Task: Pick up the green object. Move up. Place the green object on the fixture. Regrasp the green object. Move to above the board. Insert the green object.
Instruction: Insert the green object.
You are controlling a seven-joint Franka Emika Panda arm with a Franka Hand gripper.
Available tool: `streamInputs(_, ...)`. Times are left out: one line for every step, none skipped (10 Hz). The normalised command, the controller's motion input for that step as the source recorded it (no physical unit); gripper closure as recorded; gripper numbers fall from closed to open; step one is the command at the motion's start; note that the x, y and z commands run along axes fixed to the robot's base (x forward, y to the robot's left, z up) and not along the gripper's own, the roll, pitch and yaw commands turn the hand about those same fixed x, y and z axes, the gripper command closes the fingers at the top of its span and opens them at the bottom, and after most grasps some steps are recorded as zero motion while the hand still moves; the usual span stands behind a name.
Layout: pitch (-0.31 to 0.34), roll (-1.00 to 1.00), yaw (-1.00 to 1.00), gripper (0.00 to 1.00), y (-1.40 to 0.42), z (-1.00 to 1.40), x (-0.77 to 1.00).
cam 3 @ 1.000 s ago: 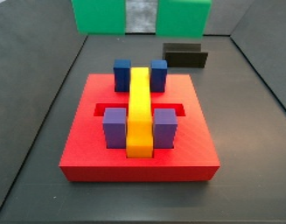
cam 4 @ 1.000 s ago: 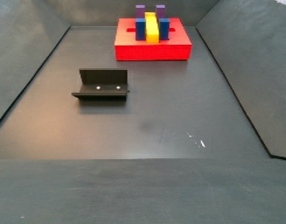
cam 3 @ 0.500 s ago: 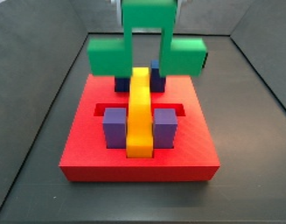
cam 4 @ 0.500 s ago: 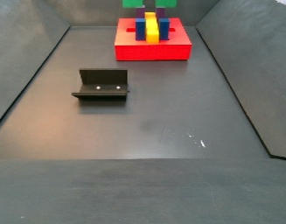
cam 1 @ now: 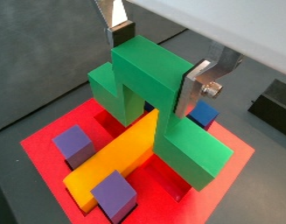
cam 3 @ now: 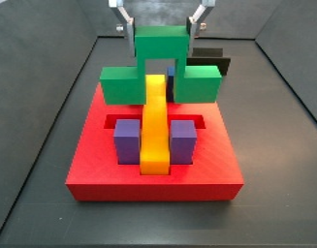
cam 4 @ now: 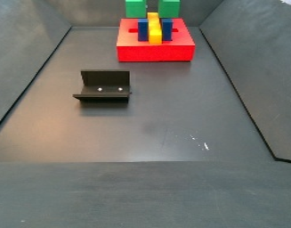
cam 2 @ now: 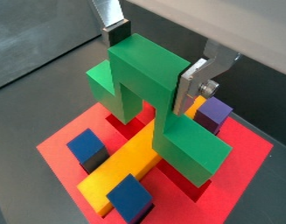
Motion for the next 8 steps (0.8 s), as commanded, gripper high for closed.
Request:
streamInputs(-0.061, 0.0, 0.0, 1.0, 0.0, -0.37, 0.0)
streamInputs(-0.03, 0.0, 0.0, 1.0, 0.0, -0.25, 0.0)
streamInputs(-0.009, 0.0, 0.0, 1.0, 0.0, -0.15, 0.0)
streamInputs(0.0, 0.0, 0.0, 1.0, 0.0, -0.08, 0.0)
streamInputs(0.0, 0.0, 0.0, 1.0, 0.0, -0.03, 0.0)
streamInputs(-0.004, 0.0, 0.0, 1.0, 0.0, -0.08, 0.0)
streamInputs(-0.026, 0.0, 0.0, 1.0, 0.0, -0.14, 0.0)
streamInputs(-0.034, 0.0, 0.0, 1.0, 0.0, -0.17, 0.0)
